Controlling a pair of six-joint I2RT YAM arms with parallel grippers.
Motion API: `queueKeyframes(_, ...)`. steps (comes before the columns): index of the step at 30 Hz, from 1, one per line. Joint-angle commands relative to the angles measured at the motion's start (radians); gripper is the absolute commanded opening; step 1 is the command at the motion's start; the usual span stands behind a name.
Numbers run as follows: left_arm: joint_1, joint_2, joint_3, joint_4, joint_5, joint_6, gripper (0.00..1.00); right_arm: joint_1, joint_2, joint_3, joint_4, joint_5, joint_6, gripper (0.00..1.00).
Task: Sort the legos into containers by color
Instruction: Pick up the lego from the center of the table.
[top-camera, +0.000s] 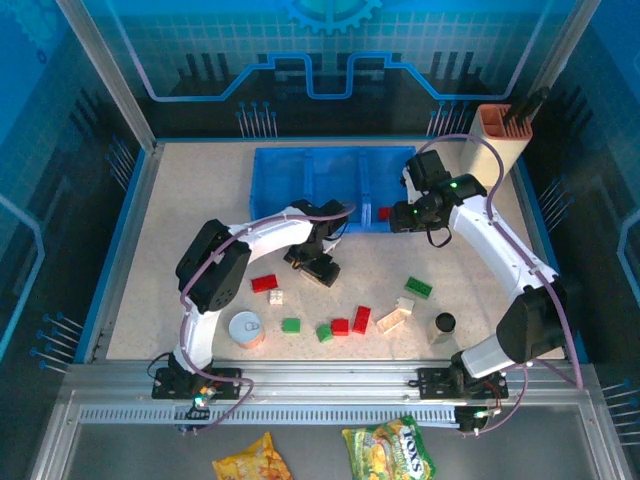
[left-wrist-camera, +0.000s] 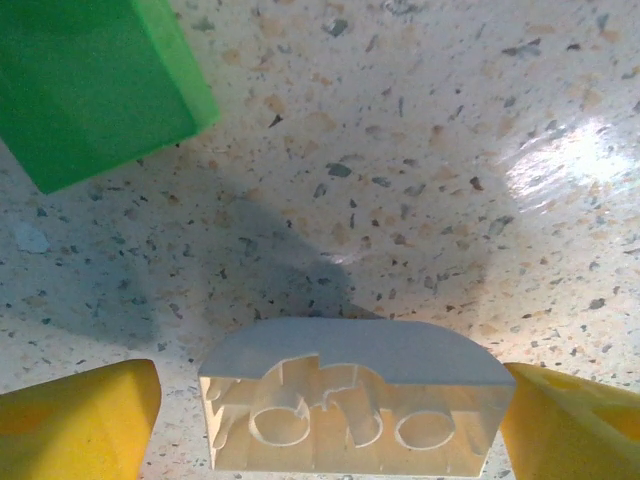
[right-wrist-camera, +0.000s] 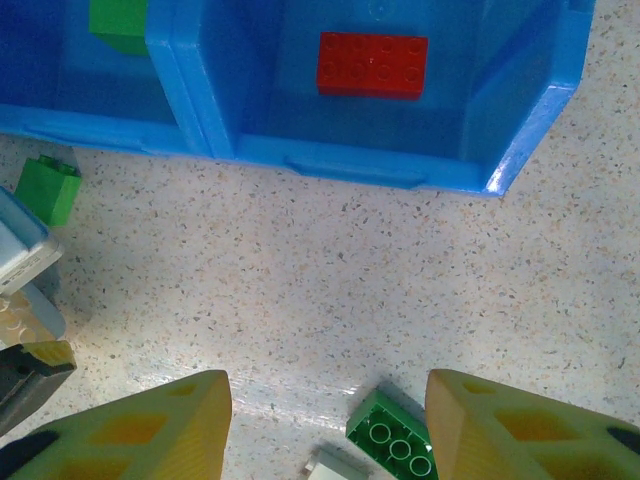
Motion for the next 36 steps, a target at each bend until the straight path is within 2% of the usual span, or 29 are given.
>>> queueKeyframes(1, -0.01, 0.011, -0.005, -0.017, 0.021, 0.012, 0.86, -0.015, -0.031, -0.006, -0.023, -0.024, -0.002, 0.55)
queueKeyframes(4, -0.014, 0.015, -0.009, -0.013, 0.028, 0.009, 0.82, -0.015, -0.034, -0.008, -0.024, -0.026, 0.0, 0.55)
queueKeyframes(19, -0.021, 0.021, -0.013, -0.021, 0.02, 0.009, 0.74, -0.016, -0.05, -0.006, -0.028, -0.024, -0.001, 0.54)
queueKeyframes(21, -0.021, 0.018, -0.013, -0.023, 0.02, 0.011, 0.7, -0.016, -0.05, -0.006, -0.029, -0.024, -0.003, 0.54)
queueKeyframes(30, -0.021, -0.025, -0.02, -0.02, -0.014, 0.001, 0.66, -0.016, -0.055, 0.007, -0.037, -0.021, -0.003, 0.54)
queueKeyframes(36, -0.017, -0.077, -0.028, -0.019, -0.05, -0.009, 0.67, -0.017, -0.059, 0.014, -0.044, -0.015, -0.004, 0.54)
